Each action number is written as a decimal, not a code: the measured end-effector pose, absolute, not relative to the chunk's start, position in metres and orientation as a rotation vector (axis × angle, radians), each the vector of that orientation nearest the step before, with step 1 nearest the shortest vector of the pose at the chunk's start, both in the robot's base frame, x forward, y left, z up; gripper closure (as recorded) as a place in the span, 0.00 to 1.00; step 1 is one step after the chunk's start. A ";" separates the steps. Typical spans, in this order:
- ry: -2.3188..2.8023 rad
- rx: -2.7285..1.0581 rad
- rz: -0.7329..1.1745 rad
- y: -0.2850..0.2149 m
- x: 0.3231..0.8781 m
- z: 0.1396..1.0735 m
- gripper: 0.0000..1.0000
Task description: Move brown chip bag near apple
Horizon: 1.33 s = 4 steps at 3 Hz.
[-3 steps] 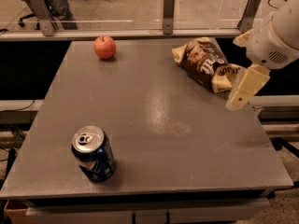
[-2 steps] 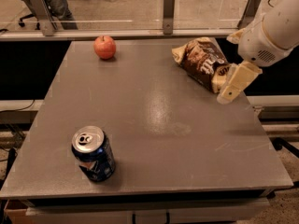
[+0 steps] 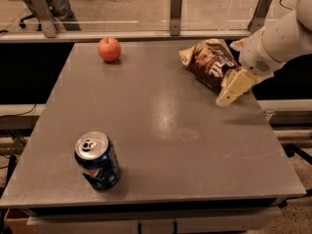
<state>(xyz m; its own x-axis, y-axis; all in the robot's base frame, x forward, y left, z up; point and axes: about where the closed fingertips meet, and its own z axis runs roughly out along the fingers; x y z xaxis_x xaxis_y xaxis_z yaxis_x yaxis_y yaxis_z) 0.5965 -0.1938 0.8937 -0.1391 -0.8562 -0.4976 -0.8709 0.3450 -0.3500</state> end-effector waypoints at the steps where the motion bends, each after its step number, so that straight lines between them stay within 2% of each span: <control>1: 1.987 -1.437 0.105 -0.193 0.612 0.877 0.00; 2: 1.981 -1.386 0.156 -0.192 0.627 0.862 0.17; 4: 1.935 -1.358 0.135 -0.197 0.636 0.867 0.65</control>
Offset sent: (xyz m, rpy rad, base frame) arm 0.0497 -0.0018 -0.0475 0.2047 0.0144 -0.0630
